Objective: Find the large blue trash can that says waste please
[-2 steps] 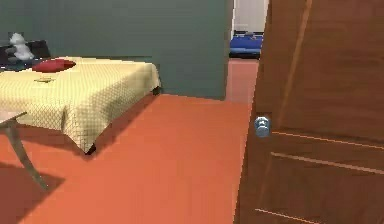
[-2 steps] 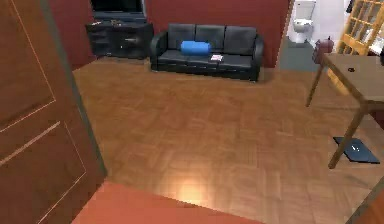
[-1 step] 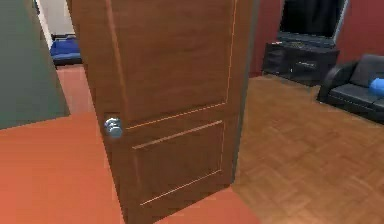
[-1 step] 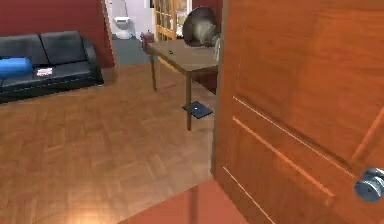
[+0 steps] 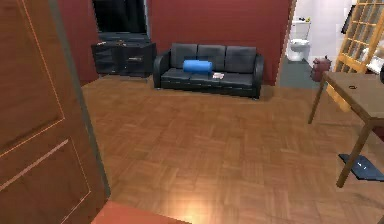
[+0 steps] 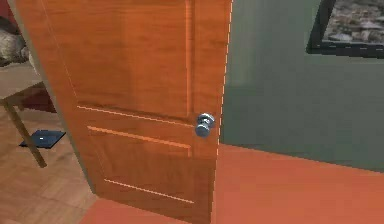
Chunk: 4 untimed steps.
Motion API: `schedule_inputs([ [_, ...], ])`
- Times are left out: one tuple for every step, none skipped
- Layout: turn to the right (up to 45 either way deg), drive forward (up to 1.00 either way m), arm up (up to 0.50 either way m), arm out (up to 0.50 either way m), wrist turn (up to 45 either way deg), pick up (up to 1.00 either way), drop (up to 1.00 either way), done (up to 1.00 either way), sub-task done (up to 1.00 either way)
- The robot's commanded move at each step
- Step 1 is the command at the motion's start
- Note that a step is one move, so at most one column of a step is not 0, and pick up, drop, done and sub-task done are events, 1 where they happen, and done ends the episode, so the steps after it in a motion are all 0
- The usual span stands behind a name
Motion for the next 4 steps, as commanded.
schedule_inputs([
  [21.0,0.0,0.0,0.0,0.0,0.0,0.0,0.0,0.0],
  [0.0,1.0,0.0,0.0,0.0,0.0,0.0,0.0,0.0],
  [0.0,1.0,0.0,0.0,0.0,0.0,0.0,0.0,0.0],
  [6.0,0.0,0.0,0.0,0.0,0.0,0.0,0.0,0.0],
])
